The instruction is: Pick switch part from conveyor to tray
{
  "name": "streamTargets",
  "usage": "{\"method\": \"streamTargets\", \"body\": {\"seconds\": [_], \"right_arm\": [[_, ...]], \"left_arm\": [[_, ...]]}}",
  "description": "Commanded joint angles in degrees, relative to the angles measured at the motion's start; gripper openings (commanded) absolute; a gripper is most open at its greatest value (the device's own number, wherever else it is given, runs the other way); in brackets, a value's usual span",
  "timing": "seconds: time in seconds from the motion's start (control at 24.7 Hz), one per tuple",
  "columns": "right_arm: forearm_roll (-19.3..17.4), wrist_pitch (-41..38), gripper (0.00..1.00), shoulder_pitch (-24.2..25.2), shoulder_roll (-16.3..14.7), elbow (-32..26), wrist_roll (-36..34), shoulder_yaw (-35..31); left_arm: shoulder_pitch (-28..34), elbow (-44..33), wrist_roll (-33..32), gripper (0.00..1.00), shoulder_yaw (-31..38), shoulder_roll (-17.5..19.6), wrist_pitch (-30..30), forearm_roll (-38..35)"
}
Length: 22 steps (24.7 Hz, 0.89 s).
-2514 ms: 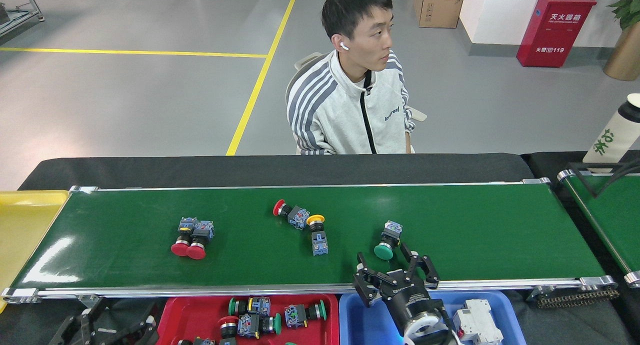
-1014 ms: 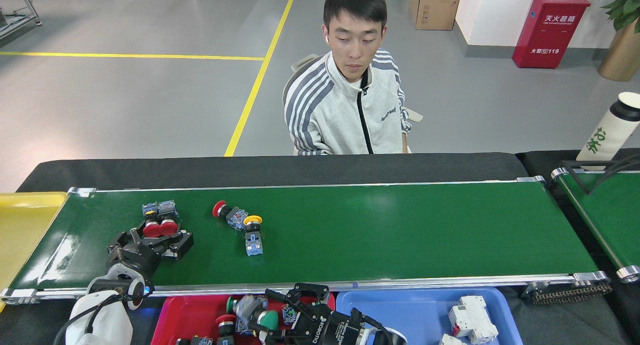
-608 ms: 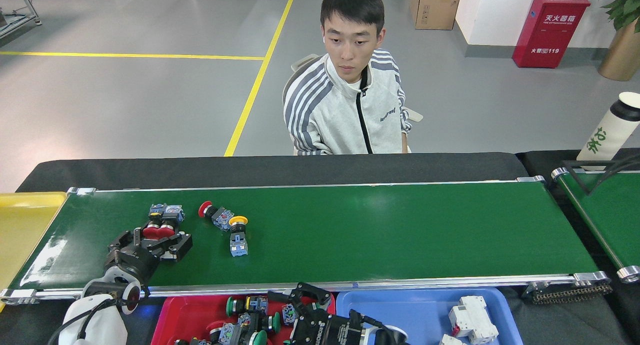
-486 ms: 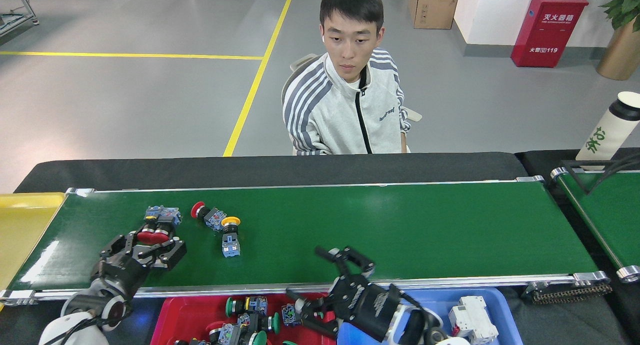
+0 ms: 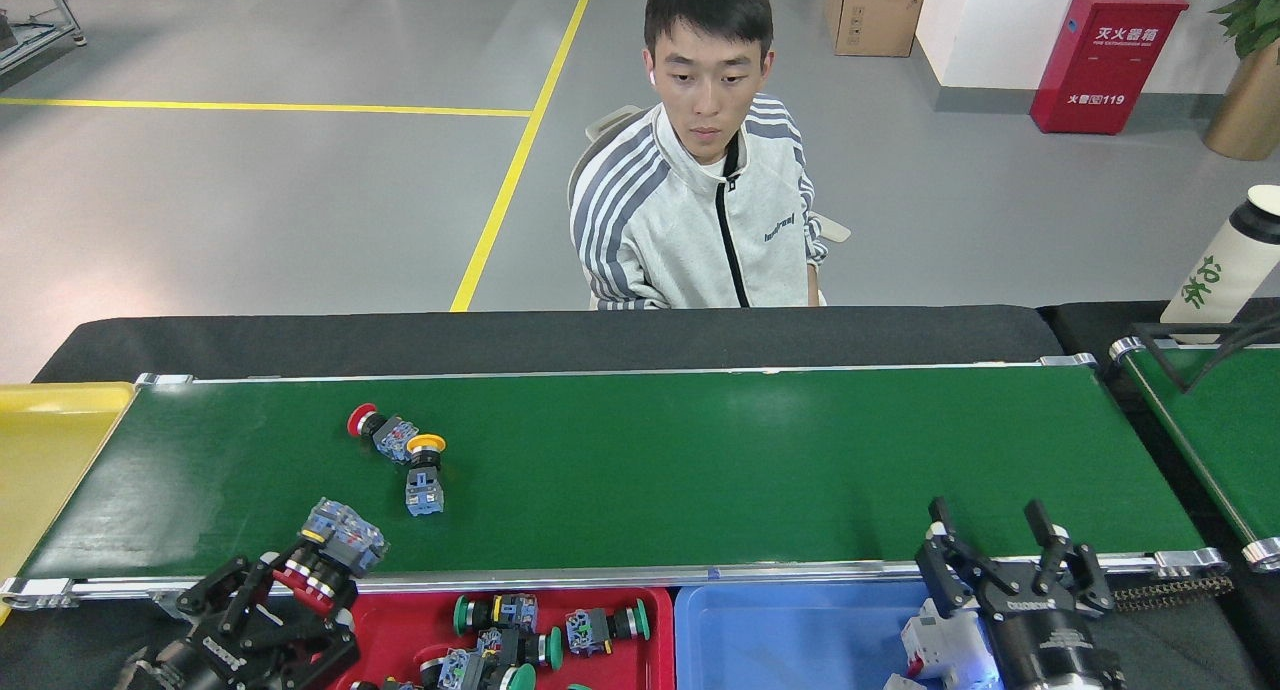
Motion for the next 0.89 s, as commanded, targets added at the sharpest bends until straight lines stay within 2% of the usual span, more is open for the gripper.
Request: {"method": "streamTargets", "body": {"seconds": [0.0, 0.08, 0.12, 0.16, 0.2, 0.24, 0.32, 0.49, 0.57, 0.69, 0.85], "right_arm": [[-0.9, 0.2, 1.0, 0.0, -0.3, -0.9, -0.7, -0.5], [-1.1, 0.1, 1.0, 0.3, -0.6, -0.8, -0.5, -0.6], [-1.1, 0.1, 1.0, 0.8, -0.9, -0.8, -0.5, -0.5], [-1.1, -0.1, 1.0, 1.2, -1.1, -0.8, -0.5, -0.4], [-1.1, -0.3, 1.0, 1.7, -1.3, -1.0, -0.4, -0.2], [-1.1, -0.5, 1.0, 2.3, -1.4, -1.2, -0.3, -0.2], [-1.1, -0.6, 1.0, 3.6, -2.0, -2.0, -0.2, -0.2], [-1.1, -1.5, 1.0, 6.2, -3.4, -3.6, -0.2, 0.0], [-1.1, -2.4, 1.0, 6.9, -3.6, -3.9, -0.2, -0.1], [-1.1, -2.4, 1.0, 6.9, -4.5, -3.9, -0.1, -0.1], [-1.1, -2.5, 1.0, 7.0, -4.6, -3.9, 0.2, 0.0]], "left_arm": [[0.5, -1.5, 0.4, 0.1, -3.7, 0.3, -0.4, -0.3], [0.5, -1.4, 0.4, 0.12, -7.4, 0.2, -0.4, -2.6], [0.5, -1.5, 0.5, 0.16, -8.0, 0.0, -0.4, -4.1], [0.5, -1.5, 0.5, 0.26, -8.0, -0.5, -0.4, -4.8], [0.2, -1.4, 0.5, 0.51, -8.0, -1.7, -0.4, -4.8], [-0.1, -1.4, 0.5, 0.97, -7.9, -2.6, -0.4, -4.9], [-0.2, -1.4, 0.6, 1.0, -7.1, -4.1, -0.4, -4.9], [0.2, -1.4, 0.7, 1.0, -3.5, -4.8, -0.4, -4.8], [0.3, -1.4, 0.8, 1.0, 0.3, -5.6, -0.4, -4.5], [-0.1, -1.1, 0.6, 1.0, 10.2, -10.1, -0.4, -4.7], [-0.2, 0.4, 0.1, 1.0, 18.0, -11.4, -0.4, -4.9]]}}
